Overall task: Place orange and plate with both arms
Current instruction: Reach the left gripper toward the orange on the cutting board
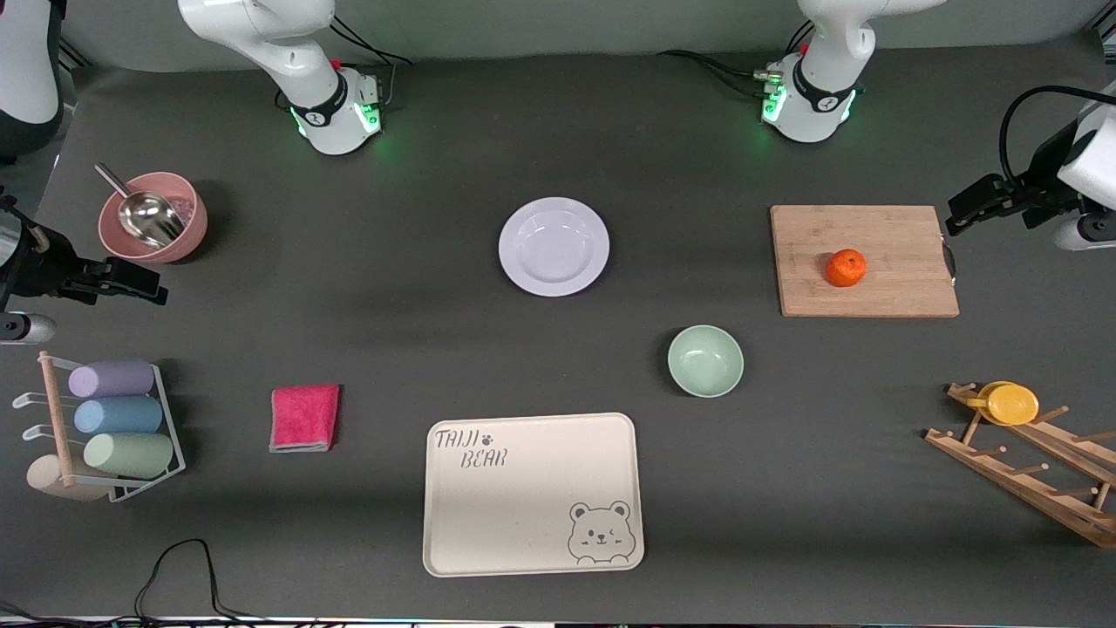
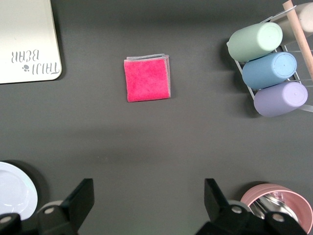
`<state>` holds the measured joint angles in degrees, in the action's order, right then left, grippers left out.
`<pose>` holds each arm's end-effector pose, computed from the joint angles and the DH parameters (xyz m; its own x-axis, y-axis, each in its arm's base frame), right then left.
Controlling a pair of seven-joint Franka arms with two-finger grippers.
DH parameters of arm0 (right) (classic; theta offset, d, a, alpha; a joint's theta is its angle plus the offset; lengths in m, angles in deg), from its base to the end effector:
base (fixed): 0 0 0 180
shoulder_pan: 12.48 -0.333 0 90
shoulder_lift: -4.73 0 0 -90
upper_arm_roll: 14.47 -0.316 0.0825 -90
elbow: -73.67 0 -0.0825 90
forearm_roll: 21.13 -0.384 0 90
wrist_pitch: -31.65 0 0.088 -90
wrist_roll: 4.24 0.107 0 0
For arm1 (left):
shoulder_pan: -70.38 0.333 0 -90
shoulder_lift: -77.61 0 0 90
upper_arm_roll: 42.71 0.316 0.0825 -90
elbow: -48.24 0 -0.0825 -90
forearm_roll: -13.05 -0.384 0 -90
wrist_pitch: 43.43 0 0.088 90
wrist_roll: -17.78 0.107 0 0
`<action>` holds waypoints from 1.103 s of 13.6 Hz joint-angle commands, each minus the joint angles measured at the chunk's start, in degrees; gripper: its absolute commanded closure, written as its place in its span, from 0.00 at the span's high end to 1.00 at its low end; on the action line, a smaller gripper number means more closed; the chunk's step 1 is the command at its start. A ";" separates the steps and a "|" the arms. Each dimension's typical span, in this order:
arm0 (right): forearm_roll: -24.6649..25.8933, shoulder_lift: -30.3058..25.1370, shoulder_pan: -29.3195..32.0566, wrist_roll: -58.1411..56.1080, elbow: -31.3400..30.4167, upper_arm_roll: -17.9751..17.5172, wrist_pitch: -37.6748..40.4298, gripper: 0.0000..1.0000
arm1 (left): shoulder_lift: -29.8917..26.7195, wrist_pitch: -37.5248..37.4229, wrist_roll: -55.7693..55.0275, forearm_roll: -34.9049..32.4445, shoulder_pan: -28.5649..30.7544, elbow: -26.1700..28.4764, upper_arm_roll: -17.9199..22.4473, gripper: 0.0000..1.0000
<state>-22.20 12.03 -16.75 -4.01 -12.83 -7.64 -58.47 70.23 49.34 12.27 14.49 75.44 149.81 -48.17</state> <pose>0.5910 -0.0201 0.5809 0.9968 -0.0486 -0.0633 -0.0489 -0.9988 -0.0033 0.5157 -0.0091 0.6017 0.9955 0.0914 -0.0265 0.0917 -0.9957 0.0103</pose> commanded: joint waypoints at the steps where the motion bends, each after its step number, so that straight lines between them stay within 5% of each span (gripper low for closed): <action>1: 0.36 -2.03 -0.74 0.38 -2.10 0.38 -0.94 1.00 | 0.53 -1.63 0.93 -0.03 -0.40 -1.21 0.18 1.00; 7: 0.45 -2.11 -0.74 0.38 -2.01 0.38 -0.67 1.00 | 2.81 -4.00 -0.20 -3.27 -2.06 2.11 -0.78 1.00; 11: 0.36 -3.25 -1.44 0.46 -2.79 0.12 -0.58 1.00 | 1.85 12.91 -0.21 -4.07 -1.28 17.91 -0.35 1.00; 15: 0.36 -11.76 -4.86 5.44 -12.27 0.03 -2.69 1.00 | -0.44 32.25 -1.26 -4.08 -0.05 34.71 0.00 1.00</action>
<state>-22.22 7.06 -19.29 -3.01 -17.81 -7.72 -58.89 74.00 73.96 12.24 11.22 74.98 175.45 -48.22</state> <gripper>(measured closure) 0.000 0.000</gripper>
